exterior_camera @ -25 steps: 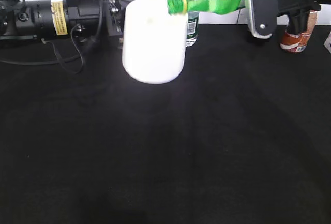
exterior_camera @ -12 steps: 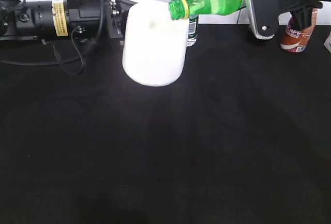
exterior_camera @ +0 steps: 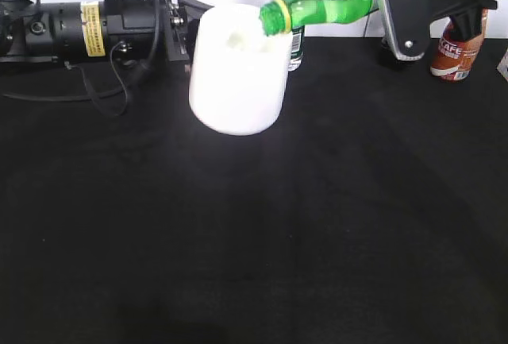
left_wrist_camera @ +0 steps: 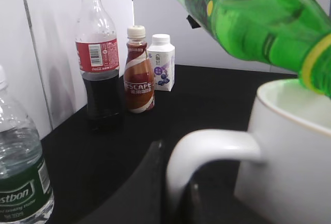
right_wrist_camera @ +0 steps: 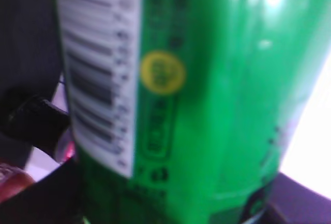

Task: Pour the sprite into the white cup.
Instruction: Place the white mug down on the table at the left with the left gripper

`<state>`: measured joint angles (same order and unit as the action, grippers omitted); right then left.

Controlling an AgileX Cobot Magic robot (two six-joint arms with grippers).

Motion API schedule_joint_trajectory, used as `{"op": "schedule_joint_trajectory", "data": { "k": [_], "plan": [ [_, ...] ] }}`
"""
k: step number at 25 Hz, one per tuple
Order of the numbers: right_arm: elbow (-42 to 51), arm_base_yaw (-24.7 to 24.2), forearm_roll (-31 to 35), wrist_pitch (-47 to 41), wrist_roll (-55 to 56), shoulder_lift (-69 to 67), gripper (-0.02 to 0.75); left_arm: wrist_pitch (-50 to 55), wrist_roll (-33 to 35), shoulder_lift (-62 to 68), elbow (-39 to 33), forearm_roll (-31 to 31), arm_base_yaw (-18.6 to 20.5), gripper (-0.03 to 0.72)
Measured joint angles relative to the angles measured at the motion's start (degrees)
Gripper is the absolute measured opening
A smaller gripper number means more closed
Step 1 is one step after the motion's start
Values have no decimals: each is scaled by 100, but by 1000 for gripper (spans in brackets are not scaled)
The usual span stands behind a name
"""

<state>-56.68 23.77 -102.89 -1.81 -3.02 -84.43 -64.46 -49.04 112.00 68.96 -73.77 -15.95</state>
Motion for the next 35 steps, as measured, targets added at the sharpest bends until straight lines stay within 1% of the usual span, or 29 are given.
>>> {"op": "schedule_joint_trajectory", "data": {
  "k": [18,19,22,27,29,31,32,34,35],
  "plan": [
    [-7,18,10,-204,-516,24,396,55,13,7,-10,38,-9,40],
    [-7,18,36,-217,-508,24,396,55,13,7,-10,52,-9,40],
    [-7,18,522,-213,-420,24,396,30,6,7,-10,162,-9,40],
    [-7,18,1999,82,-425,24,394,-96,16,7,-10,270,-9,39],
    [-7,18,2824,364,-425,24,389,-96,30,7,-10,273,-9,39],
    [-7,18,4159,697,-425,24,389,-96,48,7,-10,277,-9,39],
    [-7,18,5088,934,-430,24,389,-96,60,7,-10,277,-9,39],
    [-7,18,7192,1313,-425,24,388,-100,60,7,-10,227,54,39],
    [-7,18,8040,1451,-394,24,388,-100,60,7,-10,129,112,39]
  ]
}}
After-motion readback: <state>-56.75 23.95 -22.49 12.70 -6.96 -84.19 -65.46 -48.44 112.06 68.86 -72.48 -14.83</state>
